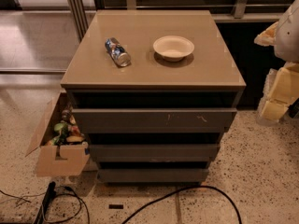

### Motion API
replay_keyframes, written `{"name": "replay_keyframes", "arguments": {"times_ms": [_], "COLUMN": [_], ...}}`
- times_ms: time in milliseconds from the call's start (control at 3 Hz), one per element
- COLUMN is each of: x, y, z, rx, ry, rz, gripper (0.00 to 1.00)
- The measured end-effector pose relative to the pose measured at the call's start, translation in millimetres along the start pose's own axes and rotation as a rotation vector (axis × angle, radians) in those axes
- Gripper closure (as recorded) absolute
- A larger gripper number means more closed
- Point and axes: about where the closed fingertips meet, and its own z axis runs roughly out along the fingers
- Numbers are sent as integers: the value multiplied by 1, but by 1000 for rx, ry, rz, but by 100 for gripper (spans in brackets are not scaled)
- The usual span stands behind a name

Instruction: Open middle drawer

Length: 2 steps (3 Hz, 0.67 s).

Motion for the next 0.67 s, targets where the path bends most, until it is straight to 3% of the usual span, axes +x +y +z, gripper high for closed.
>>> {"name": "replay_keyframes", "arguments": {"times_ms": [333,667], "x": [0,6], "y": [0,6], "z": [0,23], "rx": [0,-41], "ry": [0,-102], "rz": [0,31], "gripper": [0,0]}}
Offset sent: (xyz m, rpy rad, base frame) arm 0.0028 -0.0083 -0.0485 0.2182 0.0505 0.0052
